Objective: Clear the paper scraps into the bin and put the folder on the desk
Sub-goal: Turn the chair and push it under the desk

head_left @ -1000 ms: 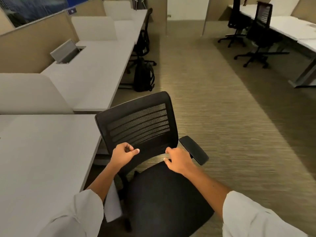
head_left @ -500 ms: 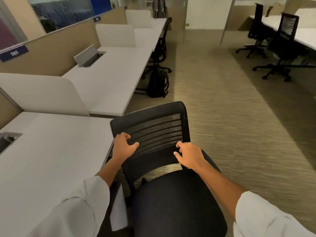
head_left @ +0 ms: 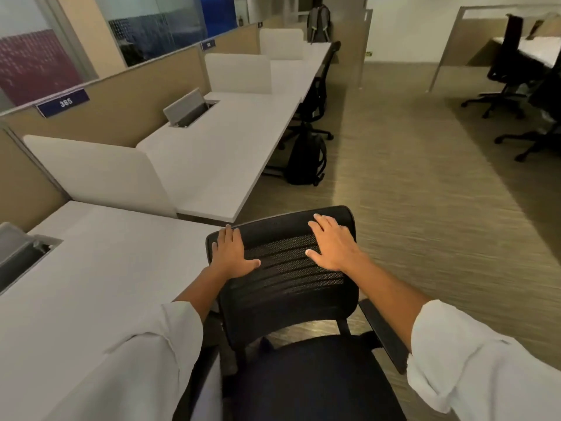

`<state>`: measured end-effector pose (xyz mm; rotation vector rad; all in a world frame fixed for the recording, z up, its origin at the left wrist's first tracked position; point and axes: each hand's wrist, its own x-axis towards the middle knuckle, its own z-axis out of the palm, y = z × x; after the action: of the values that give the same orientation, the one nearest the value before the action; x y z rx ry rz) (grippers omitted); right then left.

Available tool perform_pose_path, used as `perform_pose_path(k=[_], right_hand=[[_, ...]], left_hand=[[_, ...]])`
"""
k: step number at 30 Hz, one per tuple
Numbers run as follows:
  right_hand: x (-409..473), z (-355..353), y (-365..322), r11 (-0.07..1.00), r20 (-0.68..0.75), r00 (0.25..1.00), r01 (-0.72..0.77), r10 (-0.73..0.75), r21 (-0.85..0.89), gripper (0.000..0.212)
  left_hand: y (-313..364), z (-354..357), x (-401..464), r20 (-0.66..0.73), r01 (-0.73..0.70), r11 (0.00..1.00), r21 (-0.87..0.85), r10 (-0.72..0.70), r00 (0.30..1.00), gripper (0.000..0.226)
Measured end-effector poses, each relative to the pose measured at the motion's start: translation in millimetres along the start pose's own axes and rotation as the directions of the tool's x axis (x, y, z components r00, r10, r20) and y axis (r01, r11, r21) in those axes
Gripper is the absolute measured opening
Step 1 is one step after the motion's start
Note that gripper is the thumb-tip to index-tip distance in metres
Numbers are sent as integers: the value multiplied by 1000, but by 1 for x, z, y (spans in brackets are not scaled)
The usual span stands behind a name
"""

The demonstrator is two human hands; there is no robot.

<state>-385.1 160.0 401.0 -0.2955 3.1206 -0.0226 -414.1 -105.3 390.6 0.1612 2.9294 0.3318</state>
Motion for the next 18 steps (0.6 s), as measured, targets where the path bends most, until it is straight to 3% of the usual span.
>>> perform_pose_path(k=[10, 18], right_hand=[[85, 32, 76, 968, 240, 944, 244, -225, -53, 96], [92, 58, 95, 948, 144, 942, 313, -303, -54, 115]], left_hand=[[39, 28, 85, 109, 199, 978, -65, -192, 975, 112], [40, 49, 88, -11, 230, 972, 43, -230, 973, 100]])
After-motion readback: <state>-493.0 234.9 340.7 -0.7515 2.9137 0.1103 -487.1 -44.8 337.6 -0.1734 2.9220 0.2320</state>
